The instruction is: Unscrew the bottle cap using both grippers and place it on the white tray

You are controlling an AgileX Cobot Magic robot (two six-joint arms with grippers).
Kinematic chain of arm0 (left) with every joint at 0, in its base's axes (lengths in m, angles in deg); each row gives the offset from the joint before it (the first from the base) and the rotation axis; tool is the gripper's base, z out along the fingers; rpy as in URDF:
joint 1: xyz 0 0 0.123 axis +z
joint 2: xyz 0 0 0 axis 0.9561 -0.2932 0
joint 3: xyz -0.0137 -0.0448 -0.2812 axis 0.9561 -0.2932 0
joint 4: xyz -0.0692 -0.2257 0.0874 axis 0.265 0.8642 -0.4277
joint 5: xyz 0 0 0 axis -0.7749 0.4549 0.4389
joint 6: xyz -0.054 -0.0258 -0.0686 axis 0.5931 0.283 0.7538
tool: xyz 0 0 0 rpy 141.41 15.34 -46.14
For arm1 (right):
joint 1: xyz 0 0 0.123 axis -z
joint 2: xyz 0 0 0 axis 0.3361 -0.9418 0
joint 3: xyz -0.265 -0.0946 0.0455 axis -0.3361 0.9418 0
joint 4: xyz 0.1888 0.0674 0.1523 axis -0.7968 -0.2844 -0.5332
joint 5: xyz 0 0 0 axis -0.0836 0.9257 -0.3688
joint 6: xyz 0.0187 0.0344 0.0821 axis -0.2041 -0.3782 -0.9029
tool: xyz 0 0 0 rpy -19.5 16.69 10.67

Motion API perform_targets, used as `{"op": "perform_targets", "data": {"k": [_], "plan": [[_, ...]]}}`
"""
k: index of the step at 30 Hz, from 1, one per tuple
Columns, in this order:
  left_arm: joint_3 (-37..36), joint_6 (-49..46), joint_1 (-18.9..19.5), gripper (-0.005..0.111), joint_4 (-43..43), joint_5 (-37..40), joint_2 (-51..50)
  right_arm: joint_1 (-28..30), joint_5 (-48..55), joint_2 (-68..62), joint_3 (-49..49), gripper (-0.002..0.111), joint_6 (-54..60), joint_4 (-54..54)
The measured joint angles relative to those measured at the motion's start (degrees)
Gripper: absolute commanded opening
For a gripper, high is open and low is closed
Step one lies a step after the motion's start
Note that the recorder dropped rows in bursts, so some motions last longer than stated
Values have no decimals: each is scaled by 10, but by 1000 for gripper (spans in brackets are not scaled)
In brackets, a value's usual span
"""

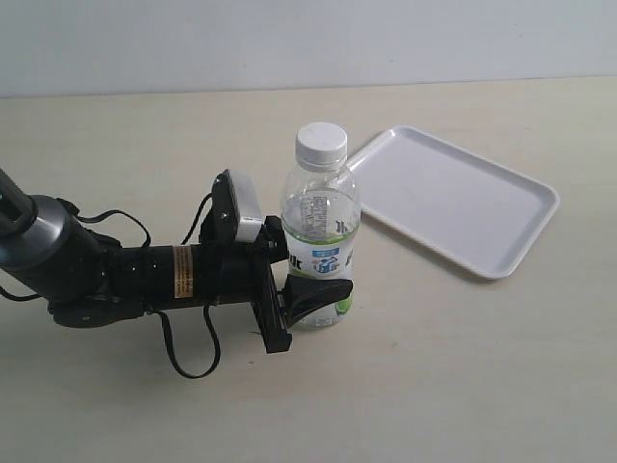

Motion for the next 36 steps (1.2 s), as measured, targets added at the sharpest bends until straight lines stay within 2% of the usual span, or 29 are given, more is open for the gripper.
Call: {"op": "perform_targets", "data": {"k": [3, 10, 13, 18, 24, 26, 28, 31, 32, 34, 36], "plan": [[0, 0, 0, 0, 0, 0, 0, 0, 55, -65, -20, 0, 2, 84], [0, -1, 0, 0, 0, 0, 0, 0, 87, -113, -20, 0, 2, 93], [0, -1, 0, 0, 1, 0, 0, 0, 126, -126, -20, 0, 5, 150], [0, -1, 0, 0, 1, 0, 0, -1, 206, -193, -20, 0, 40, 313], [0, -1, 0, 0, 0, 0, 0, -1, 294, -316, -41, 0, 34, 358], [0, -1, 0, 0, 0, 0, 0, -1, 384, -371, -88, 0, 44, 361], [0, -1, 0, 0, 0, 0, 0, -1, 499, -420, -148, 0, 112, 329], [0, -1, 0, 0, 0, 0, 0, -1, 717, -508, -263, 0, 302, 222], [0, -1, 0, 0, 0, 0, 0, -1, 752, -523, -285, 0, 327, 204], [0, -1, 0, 0, 0, 0, 0, -1, 899, -584, -342, 0, 422, 130], [0, -1, 0, 0, -1, 0, 0, -1, 953, -614, -368, 0, 463, 96]]}}
